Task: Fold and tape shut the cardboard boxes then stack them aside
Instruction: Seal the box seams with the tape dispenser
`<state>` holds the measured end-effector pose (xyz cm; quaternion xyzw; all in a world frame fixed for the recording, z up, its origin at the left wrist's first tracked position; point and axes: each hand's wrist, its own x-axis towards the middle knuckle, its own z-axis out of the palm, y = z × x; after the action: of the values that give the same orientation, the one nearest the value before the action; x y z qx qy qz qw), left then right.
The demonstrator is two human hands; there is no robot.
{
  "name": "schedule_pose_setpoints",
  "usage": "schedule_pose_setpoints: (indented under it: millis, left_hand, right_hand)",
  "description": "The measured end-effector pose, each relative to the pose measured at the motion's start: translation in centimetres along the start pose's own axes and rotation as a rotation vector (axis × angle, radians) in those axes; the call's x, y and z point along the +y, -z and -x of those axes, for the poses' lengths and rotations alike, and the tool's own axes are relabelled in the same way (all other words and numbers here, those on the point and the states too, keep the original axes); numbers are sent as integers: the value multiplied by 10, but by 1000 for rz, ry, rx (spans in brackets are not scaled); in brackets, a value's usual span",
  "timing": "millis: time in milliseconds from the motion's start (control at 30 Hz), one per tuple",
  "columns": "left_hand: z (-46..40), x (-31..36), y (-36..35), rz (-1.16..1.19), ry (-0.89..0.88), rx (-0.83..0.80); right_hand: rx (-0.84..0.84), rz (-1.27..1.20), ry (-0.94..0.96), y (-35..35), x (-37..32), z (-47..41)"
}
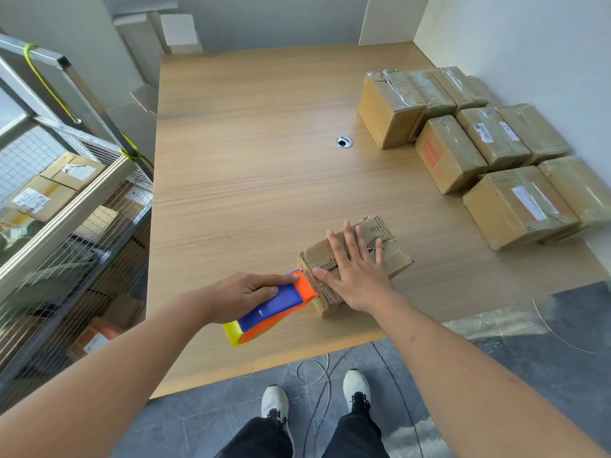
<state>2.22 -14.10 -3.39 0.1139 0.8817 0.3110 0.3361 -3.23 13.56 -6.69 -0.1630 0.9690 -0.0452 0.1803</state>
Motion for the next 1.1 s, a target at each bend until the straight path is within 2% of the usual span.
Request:
schedule_pose_setpoints:
  millis: [133, 200, 433, 600, 700, 800, 867, 933, 967, 1033, 1100]
  left_hand:
    - [5, -26, -23, -86, 86, -93]
    - [13, -37, -28, -9, 85, -32]
    - [15, -27, -3, -31, 24, 51]
    - [22, -25, 7, -11, -60, 126]
    - [22, -17, 11, -19, -99, 194]
    - [24, -3, 15, -47, -144, 215]
    - [24, 8, 17, -77, -181, 233]
    - [23, 19, 18, -95, -215, 268]
    - [22, 23, 18, -101, -231, 285]
    - [19, 36, 17, -114, -263, 315]
    - [17, 50, 16, -124, -272, 329]
  right_hand:
    - [-7, 9, 9, 0, 1, 0]
    - [16, 4, -4, 0, 1, -2]
    - [14, 17, -41, 10, -11, 2]
    - [-86, 32, -63, 29, -22, 6]
    - [-136, 68, 8, 34, -14, 10]
    - [-149, 138, 164, 39, 7, 16]
    - [-192, 97, 233, 43, 19, 17]
    - [-171, -73, 262, 45, 24, 19]
    - [-115, -262, 256, 45, 26, 19]
    - [-16, -825, 234, 48, 27, 24]
    - [-20, -1188, 217, 56, 25, 34]
